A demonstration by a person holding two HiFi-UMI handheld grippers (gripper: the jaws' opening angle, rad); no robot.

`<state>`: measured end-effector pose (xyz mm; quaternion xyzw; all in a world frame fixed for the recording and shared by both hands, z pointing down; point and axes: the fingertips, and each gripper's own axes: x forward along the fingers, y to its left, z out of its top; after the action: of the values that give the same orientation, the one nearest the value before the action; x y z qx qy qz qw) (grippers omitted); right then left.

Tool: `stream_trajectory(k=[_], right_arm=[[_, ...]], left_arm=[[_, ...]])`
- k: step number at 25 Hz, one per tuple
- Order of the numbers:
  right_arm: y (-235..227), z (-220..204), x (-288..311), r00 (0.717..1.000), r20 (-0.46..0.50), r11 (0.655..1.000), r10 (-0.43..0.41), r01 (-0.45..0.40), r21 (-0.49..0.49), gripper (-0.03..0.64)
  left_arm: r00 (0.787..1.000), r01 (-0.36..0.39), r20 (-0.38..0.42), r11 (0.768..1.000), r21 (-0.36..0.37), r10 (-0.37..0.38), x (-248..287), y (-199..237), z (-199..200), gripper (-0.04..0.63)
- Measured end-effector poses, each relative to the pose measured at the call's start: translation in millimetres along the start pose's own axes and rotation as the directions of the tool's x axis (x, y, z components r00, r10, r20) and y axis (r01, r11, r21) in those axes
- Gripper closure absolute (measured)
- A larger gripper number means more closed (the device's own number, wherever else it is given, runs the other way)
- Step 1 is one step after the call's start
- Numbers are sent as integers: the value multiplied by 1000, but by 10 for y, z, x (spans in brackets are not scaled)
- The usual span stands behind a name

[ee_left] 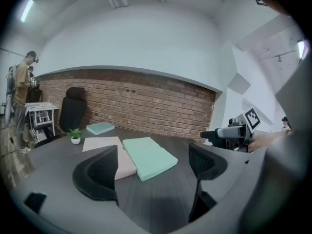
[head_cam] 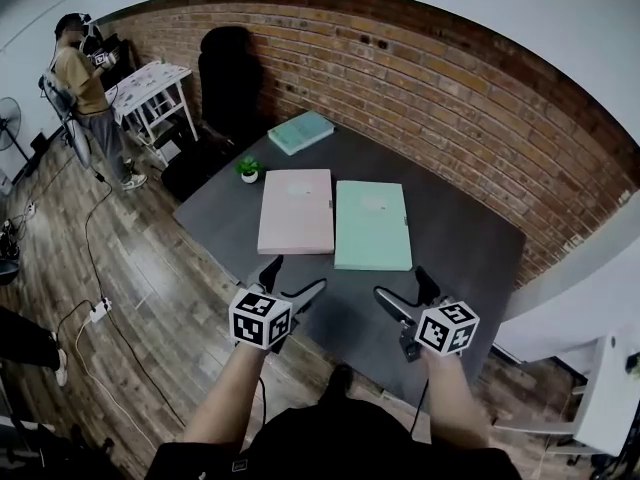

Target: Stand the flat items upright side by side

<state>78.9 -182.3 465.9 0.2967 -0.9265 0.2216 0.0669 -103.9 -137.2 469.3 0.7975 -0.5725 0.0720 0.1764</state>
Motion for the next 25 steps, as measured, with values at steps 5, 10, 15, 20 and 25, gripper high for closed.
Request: stream_trajectory(k=[5,10,15,20,25], right_arm=[[-525,101,248,1000,-5,999,-1,1,45,71],[-859,-4,461,999,-39,994,-18,22,112,72],[-1149,-57,670,995,-93,990,-47,59,126,71],[-1495,-212,913,980,-174,984,-98,122,133,72],[-1833,-454,1126,960,-240,959,-147,198,205,75]], left_arm=[[999,6,-39,1000,12,-6,520,35,125,124],[995,30,-95,1000,-9,-31,914,82,27,124],[988,69,-138,996,-58,-76,1358,209,-64,124],[964,132,-219,987,-93,-149,1819,321,-353,124],[922,195,-314,972,-129,-227,2194,349,-690,124]])
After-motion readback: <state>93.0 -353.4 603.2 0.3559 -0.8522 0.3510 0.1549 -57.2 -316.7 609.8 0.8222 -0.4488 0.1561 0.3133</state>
